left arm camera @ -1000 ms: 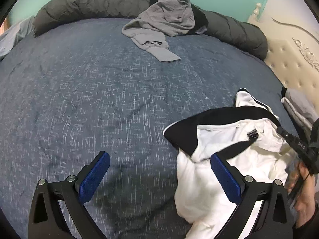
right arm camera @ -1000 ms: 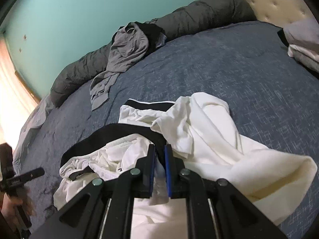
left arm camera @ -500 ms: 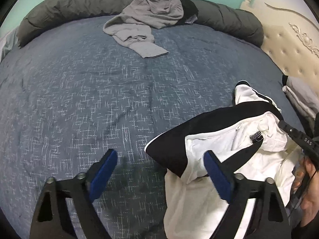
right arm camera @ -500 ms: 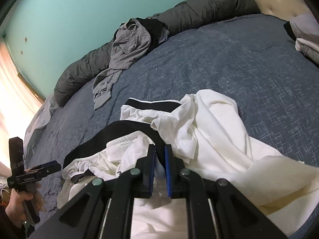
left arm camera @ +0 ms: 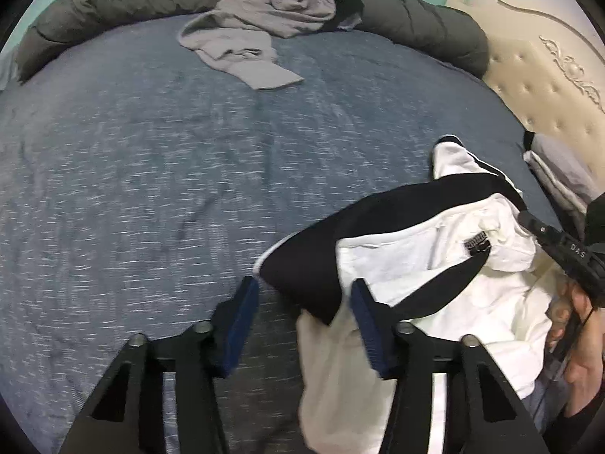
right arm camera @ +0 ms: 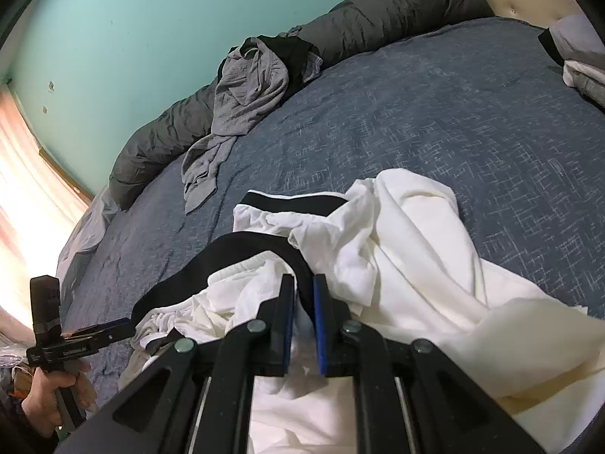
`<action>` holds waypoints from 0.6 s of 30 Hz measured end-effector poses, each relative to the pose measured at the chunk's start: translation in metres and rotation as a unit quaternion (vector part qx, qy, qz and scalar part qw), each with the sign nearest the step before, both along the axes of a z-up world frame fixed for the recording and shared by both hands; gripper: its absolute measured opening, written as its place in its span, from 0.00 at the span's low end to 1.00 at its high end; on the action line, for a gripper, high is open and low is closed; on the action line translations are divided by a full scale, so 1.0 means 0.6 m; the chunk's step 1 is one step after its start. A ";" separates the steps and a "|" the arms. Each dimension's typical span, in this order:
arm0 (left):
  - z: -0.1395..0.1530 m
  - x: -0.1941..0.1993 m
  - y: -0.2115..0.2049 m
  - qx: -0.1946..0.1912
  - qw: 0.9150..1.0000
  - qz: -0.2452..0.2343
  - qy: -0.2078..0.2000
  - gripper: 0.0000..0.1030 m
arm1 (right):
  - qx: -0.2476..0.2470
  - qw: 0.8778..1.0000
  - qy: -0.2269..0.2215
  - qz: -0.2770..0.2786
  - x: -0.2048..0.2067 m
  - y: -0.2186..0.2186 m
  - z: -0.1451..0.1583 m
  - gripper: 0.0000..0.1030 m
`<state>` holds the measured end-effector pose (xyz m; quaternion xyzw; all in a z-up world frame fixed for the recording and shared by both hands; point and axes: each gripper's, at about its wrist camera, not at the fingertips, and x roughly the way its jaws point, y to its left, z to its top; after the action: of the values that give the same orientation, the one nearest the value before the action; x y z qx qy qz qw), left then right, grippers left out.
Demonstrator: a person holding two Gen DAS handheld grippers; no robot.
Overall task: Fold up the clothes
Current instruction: 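Close the left tool on the shirt's black-trimmed edge while the right tool holds fabric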
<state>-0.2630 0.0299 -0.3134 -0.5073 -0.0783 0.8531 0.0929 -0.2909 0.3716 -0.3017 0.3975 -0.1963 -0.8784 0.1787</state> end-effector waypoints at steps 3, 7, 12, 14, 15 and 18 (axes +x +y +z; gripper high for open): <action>-0.005 -0.008 0.012 0.004 1.000 -0.014 -0.003 0.32 | -0.004 1.000 -0.002 -0.001 -0.001 0.001 -0.002 0.09; -0.006 -0.013 0.023 0.002 1.000 -0.027 -0.003 0.19 | -0.008 1.000 -0.001 0.000 -0.003 0.000 -0.001 0.10; 0.002 -0.013 0.026 -0.009 1.000 -0.027 0.002 0.19 | -0.012 1.000 -0.001 0.001 -0.002 0.002 -0.002 0.10; 0.011 -0.008 0.022 -0.016 1.000 -0.023 0.009 0.17 | -0.014 1.000 -0.001 0.000 -0.001 0.003 -0.001 0.10; 0.019 -0.006 0.018 -0.020 0.999 -0.020 0.014 0.15 | -0.015 1.000 0.000 0.000 -0.001 0.004 -0.001 0.10; 0.047 0.002 0.001 -0.031 0.999 -0.002 0.034 0.09 | -0.019 1.000 0.003 0.000 -0.001 0.006 0.002 0.10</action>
<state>-0.2620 0.0306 -0.2851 -0.4806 -0.0479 0.8718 0.0814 -0.2913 0.3750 -0.3003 0.3917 -0.2126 -0.8755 0.1869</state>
